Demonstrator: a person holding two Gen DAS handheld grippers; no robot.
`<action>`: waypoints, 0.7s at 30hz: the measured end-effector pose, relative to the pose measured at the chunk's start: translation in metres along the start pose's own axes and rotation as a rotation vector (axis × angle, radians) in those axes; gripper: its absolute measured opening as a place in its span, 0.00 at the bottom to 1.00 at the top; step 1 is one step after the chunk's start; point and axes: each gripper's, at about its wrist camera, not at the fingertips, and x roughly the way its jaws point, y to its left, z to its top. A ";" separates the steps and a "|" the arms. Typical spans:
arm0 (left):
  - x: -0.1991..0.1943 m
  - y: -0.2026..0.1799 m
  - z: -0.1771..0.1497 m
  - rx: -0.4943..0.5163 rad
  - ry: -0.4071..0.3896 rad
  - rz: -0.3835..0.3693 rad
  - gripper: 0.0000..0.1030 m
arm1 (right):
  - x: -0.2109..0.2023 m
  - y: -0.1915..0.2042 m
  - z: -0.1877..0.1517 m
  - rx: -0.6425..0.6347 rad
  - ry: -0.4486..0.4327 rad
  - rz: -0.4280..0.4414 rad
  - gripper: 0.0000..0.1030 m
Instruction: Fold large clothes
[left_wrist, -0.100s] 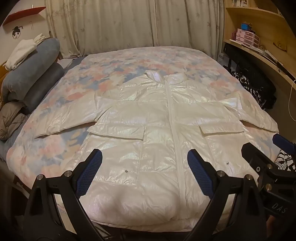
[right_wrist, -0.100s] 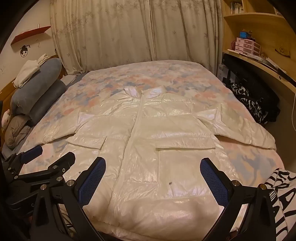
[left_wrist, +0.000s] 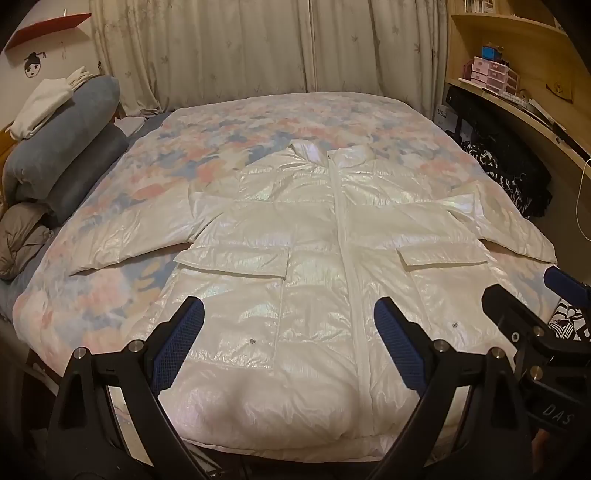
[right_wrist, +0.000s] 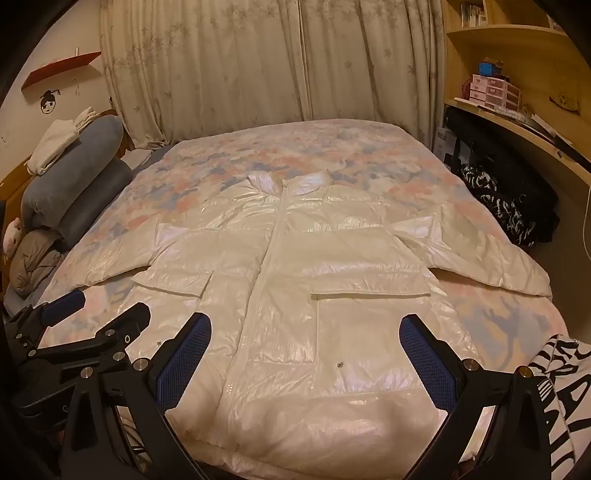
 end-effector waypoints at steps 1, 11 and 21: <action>0.000 0.000 0.000 -0.001 0.001 0.000 0.90 | 0.000 0.000 0.000 0.000 0.001 0.000 1.00; 0.000 0.001 0.000 0.001 0.005 -0.003 0.90 | 0.009 0.000 -0.003 0.002 0.017 0.016 1.00; 0.007 0.003 -0.007 0.004 0.006 0.000 0.90 | 0.016 0.001 -0.005 0.008 0.030 0.028 1.00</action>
